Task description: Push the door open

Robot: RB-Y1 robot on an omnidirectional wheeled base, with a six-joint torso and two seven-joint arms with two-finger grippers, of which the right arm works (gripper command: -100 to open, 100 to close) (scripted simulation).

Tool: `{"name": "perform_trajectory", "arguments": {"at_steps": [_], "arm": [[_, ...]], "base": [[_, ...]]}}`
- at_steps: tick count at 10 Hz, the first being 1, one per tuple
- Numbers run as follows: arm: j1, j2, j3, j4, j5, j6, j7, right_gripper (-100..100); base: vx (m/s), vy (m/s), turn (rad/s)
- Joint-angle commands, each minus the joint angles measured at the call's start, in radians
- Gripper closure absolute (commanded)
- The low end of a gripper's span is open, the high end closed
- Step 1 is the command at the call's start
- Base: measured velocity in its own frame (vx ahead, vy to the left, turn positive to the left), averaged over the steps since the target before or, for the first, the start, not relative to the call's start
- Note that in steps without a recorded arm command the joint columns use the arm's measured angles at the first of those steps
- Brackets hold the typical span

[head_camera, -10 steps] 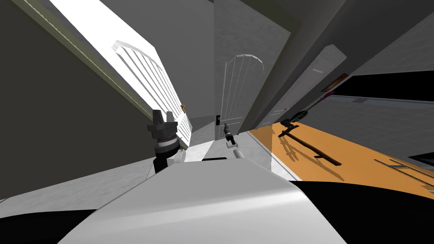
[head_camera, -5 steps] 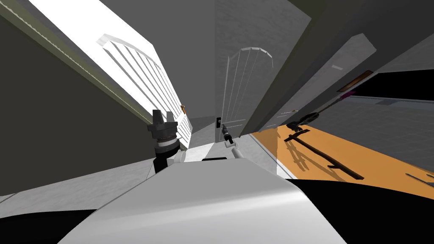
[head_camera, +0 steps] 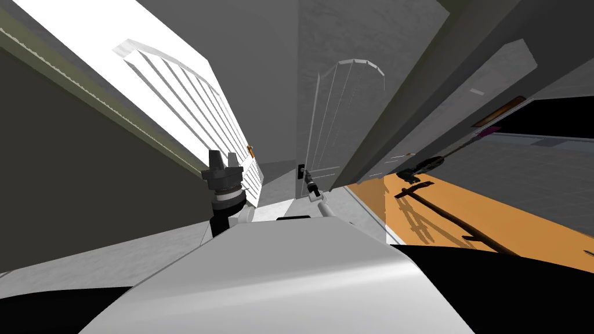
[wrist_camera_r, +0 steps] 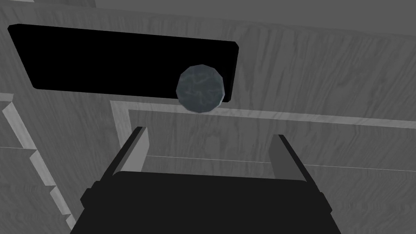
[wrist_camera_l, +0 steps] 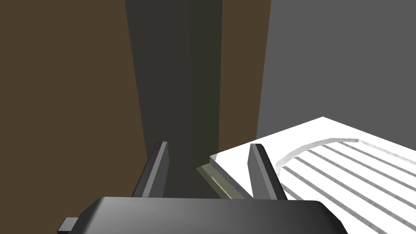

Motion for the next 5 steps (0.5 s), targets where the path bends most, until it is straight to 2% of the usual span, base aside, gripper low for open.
{"name": "perform_trajectory", "arguments": {"at_steps": [1, 4, 5], "arm": [[-0.004, 0.000, -0.004, 0.005, -0.001, 0.000, 0.001, -100], [-0.011, 0.015, -0.012, 0.017, -0.004, -0.001, 0.004, -100], [-0.010, 0.011, -0.011, 0.014, -0.003, -0.001, 0.003, -100]], "base": [[0.196, 0.031, 0.023], [0.192, 0.046, 0.023], [0.078, 0.023, 0.003]]}}
